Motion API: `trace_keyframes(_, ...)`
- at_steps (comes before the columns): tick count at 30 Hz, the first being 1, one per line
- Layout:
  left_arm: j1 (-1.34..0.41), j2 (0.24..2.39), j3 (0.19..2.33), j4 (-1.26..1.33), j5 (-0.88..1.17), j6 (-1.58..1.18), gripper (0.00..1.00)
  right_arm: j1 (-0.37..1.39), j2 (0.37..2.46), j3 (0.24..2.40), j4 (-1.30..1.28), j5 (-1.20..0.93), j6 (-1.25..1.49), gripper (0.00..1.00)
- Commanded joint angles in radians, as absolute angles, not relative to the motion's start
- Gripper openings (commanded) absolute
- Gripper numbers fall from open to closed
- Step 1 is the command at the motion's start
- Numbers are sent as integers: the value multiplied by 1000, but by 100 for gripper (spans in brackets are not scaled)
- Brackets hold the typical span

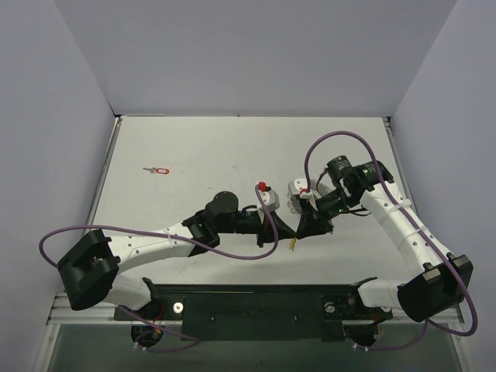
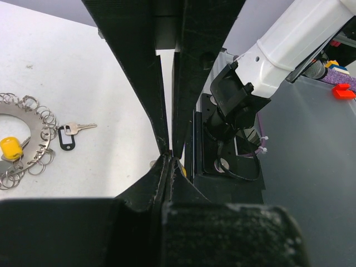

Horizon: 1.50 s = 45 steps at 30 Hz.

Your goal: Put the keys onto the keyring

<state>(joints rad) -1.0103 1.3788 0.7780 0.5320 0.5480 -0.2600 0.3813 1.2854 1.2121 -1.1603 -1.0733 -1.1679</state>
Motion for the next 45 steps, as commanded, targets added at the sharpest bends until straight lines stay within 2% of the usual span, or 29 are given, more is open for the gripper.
trace_keyframes(1, -1011, 1387, 799, 581, 538, -270, 0, 394, 1285, 1230, -1181, -1088, -1149, 0)
trace_keyframes(9, -1011, 1385, 781, 645, 515, -333, 2, 387, 1278, 1218, -1180, -1123, -1131, 0)
trace_keyframes(13, -1006, 1364, 715, 767, 480, -413, 28, 379, 1266, 1198, -1180, -1146, -1138, 0)
trace_keyframes(15, -1006, 1350, 686, 814, 468, -434, 35, 374, 1266, 1195, -1181, -1157, -1138, 0)
trace_keyframes(17, -1000, 1339, 667, 827, 466, -451, 38, 370, 1264, 1193, -1181, -1166, -1138, 0)
trace_keyframes(27, -966, 1253, 582, 870, 486, -448, 40, 337, 1255, 1164, -1192, -1206, -1166, 0)
trace_keyframes(32, -963, 1223, 531, 903, 523, -373, 39, 334, 1273, 1167, -1310, -1239, -1339, 0)
trace_keyframes(45, -989, 1362, 586, 1051, 627, -432, 33, 327, 1301, 1172, -1399, -1255, -1499, 0)
